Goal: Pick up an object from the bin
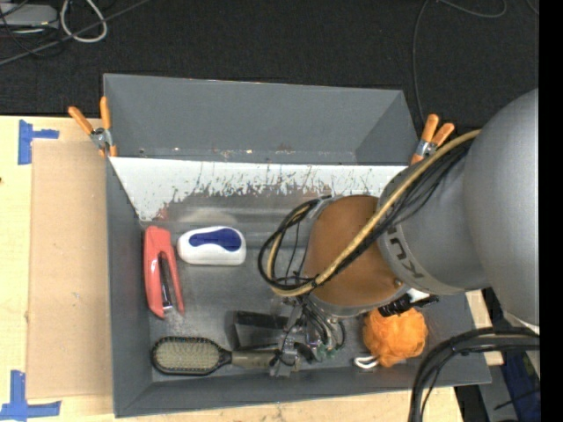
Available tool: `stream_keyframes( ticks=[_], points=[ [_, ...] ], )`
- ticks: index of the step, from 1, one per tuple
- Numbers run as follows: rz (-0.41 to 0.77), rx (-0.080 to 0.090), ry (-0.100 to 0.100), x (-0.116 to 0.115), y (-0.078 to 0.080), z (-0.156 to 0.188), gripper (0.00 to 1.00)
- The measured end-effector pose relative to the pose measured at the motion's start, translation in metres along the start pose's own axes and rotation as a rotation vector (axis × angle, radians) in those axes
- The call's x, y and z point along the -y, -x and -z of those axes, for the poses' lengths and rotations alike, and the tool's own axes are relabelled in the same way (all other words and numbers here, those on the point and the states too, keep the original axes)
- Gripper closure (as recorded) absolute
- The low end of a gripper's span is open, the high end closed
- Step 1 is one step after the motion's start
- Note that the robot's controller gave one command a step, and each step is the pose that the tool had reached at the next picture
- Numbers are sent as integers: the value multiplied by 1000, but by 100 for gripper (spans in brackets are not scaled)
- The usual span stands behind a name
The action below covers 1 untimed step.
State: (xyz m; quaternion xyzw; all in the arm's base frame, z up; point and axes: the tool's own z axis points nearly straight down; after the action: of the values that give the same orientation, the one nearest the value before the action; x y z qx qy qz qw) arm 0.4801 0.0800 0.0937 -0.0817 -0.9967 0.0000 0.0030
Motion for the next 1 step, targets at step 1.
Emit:
stream_keyframes(
  ticks=[1],
  points=[
    [-22,11,3,3,-2,-23,0]
  ],
)
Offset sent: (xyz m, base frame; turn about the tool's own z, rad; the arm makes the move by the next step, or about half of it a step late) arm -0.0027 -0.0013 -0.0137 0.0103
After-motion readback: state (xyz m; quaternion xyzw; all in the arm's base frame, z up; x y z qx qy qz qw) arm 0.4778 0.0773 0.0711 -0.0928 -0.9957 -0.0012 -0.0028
